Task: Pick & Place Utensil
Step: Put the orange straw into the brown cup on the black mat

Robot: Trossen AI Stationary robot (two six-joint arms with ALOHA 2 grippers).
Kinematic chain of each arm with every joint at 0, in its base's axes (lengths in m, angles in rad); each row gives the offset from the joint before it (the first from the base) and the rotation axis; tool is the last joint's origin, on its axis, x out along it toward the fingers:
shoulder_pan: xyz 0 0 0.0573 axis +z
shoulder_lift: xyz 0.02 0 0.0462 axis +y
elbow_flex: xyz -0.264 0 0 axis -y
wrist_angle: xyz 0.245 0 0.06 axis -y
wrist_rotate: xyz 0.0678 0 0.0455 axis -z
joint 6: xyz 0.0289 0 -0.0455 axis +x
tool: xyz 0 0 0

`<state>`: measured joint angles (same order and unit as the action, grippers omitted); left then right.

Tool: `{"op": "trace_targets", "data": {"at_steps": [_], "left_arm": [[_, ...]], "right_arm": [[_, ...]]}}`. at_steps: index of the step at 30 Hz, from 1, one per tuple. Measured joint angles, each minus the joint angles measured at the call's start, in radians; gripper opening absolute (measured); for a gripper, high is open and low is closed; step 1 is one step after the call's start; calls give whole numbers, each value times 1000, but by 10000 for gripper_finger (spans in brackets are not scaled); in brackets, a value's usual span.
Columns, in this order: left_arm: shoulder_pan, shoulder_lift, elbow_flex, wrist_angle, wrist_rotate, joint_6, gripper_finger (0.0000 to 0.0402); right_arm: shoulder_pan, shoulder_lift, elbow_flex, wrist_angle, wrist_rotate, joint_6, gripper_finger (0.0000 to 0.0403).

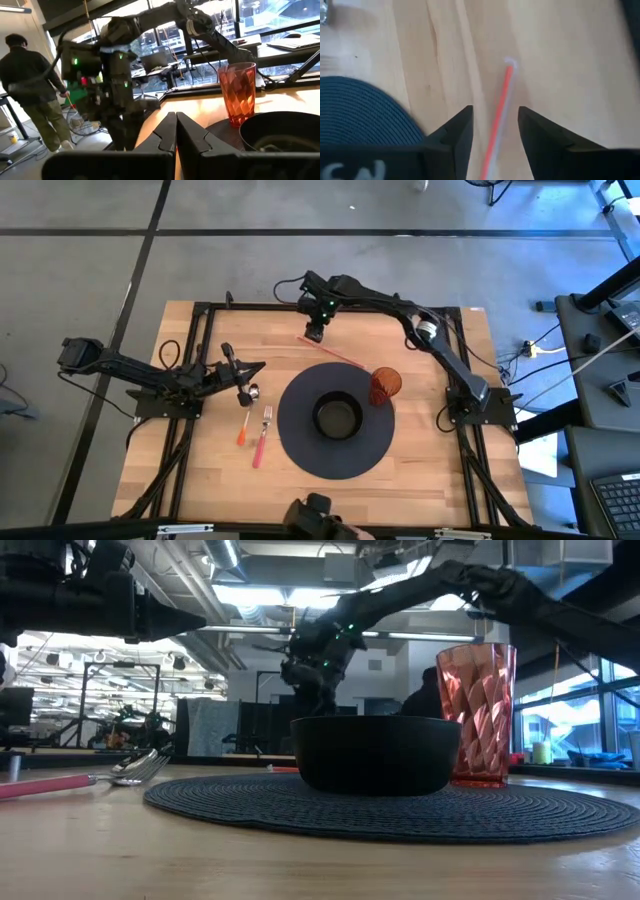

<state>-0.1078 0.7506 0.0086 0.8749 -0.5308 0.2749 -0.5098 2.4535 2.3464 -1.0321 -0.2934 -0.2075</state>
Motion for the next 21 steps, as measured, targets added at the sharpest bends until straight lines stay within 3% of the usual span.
{"op": "trace_targets", "data": {"at_steps": [12,21], "left_arm": [[0,0,0,2,0,4,7],[0,0,0,0,0,-3,3]], "right_arm": [[2,35,-9,-88,-14,73,182],[13,67,-10,-148,38,75,180]]}}
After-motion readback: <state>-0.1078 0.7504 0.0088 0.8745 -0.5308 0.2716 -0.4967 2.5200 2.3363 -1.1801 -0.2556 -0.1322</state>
